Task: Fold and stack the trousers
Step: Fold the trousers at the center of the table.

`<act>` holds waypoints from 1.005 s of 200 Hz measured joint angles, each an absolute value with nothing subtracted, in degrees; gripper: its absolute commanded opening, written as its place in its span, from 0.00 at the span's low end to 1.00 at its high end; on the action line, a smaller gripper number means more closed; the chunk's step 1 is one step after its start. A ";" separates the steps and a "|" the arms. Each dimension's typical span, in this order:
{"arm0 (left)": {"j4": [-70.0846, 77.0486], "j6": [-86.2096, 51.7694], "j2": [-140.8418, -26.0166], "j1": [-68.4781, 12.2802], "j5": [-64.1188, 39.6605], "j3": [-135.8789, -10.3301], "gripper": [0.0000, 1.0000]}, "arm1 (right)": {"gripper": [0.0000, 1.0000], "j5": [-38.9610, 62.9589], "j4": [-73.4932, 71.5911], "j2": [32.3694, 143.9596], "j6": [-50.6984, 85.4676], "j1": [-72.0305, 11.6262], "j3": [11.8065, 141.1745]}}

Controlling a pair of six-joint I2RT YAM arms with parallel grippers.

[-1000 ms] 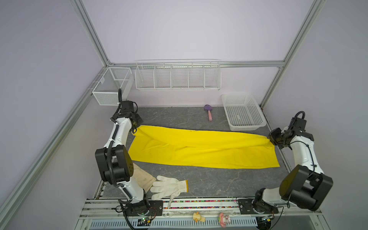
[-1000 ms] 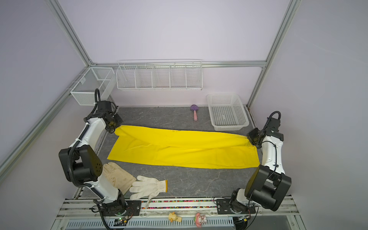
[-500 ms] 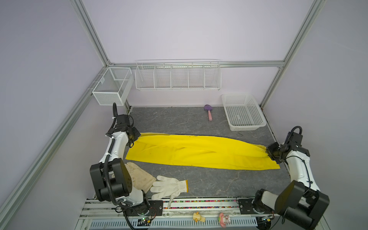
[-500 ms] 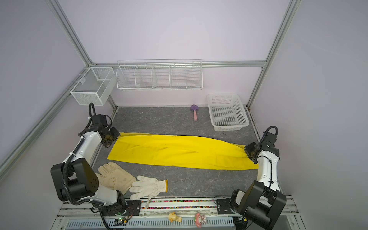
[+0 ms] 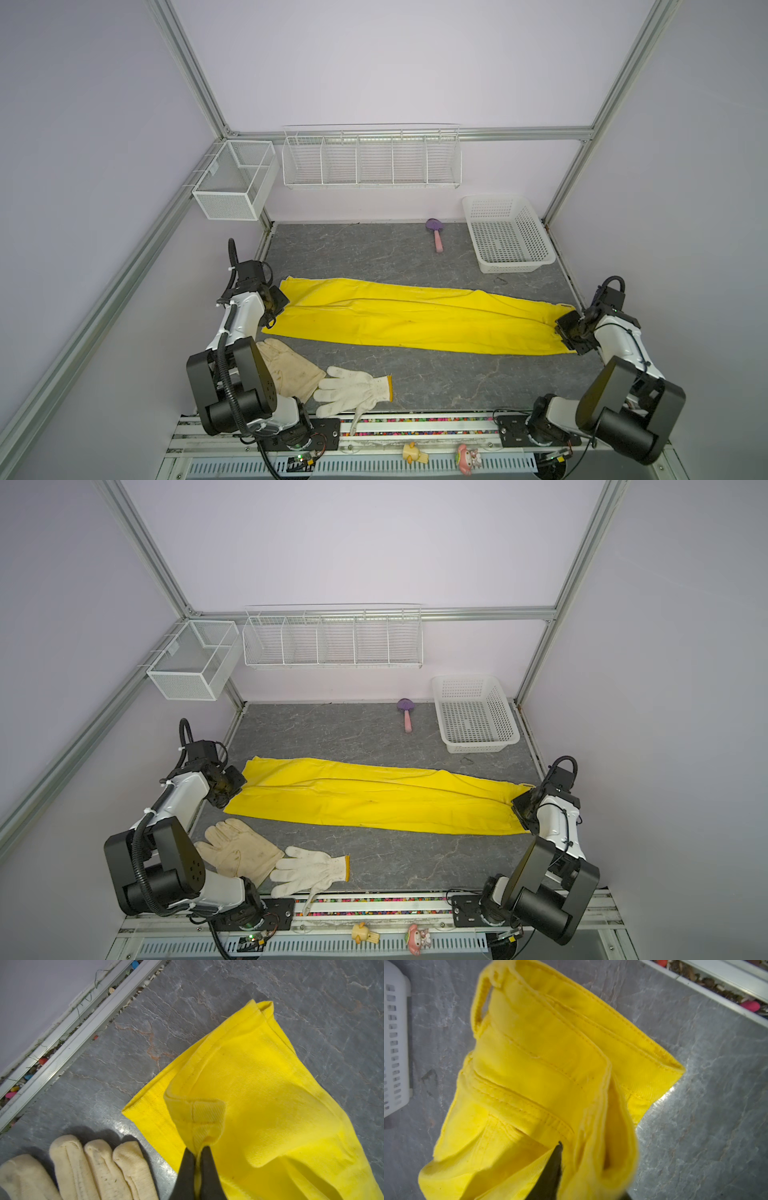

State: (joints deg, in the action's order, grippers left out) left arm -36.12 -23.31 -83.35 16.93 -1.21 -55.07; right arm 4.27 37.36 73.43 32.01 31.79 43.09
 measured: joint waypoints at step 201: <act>-40.69 -22.24 -81.58 18.20 -0.69 -55.07 0.00 | 0.36 -7.20 43.75 70.46 31.44 32.97 42.68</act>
